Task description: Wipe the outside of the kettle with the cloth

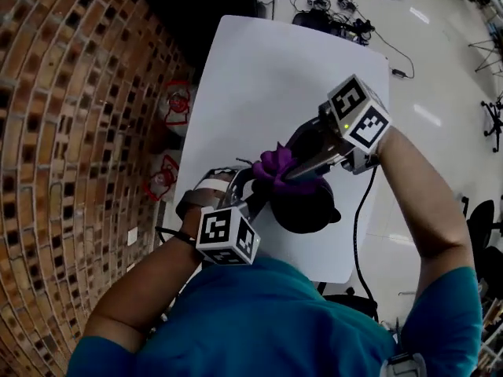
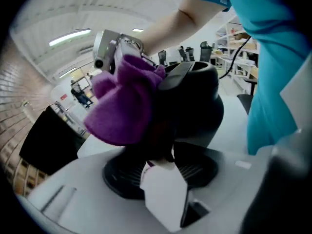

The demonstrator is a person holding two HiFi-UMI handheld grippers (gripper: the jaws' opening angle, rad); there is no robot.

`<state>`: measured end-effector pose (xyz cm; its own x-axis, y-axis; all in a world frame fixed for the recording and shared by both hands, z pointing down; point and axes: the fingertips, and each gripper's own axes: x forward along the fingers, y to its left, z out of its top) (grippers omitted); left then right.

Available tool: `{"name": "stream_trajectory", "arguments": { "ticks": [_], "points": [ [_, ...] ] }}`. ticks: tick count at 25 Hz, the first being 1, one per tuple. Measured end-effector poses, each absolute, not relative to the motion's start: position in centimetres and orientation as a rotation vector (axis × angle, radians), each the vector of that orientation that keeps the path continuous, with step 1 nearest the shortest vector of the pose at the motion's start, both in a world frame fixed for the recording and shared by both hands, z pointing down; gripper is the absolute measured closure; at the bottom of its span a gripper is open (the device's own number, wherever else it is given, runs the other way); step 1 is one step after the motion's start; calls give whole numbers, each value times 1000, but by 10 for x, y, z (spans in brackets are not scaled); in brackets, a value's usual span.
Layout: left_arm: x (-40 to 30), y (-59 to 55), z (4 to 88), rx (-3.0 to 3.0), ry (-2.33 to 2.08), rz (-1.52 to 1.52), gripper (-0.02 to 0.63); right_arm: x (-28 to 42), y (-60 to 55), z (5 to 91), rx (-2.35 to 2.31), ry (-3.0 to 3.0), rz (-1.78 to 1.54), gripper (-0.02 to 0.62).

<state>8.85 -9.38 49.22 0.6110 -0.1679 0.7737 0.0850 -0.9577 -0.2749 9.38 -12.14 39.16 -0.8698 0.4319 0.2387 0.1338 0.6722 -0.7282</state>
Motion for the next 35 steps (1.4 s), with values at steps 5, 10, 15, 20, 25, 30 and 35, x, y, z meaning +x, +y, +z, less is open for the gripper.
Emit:
{"name": "stream_trajectory", "arguments": {
  "ticks": [5, 10, 15, 20, 25, 30, 35],
  "points": [
    [78, -107, 497, -2668, 314, -1266, 396, 65, -113, 451, -791, -2118, 1243, 503],
    [58, -120, 510, -2688, 399, -1336, 367, 36, -124, 468, -845, -2107, 1276, 503],
    [62, -117, 510, -2711, 387, -1294, 367, 41, -121, 466, -843, -2106, 1176, 503],
    [75, -113, 505, -2756, 364, -1256, 367, 64, -124, 455, -811, -2113, 1137, 503],
    [77, -114, 511, -2841, 381, -1267, 353, 58, -151, 402, -819, -2277, 1082, 503],
    [72, -116, 519, -3007, 461, -1290, 314, 22, -124, 397, -1009, -2186, 1061, 503],
    [61, -116, 527, -3096, 516, -1324, 287, 13, -133, 432, -973, -2134, 1244, 503]
  ]
}}
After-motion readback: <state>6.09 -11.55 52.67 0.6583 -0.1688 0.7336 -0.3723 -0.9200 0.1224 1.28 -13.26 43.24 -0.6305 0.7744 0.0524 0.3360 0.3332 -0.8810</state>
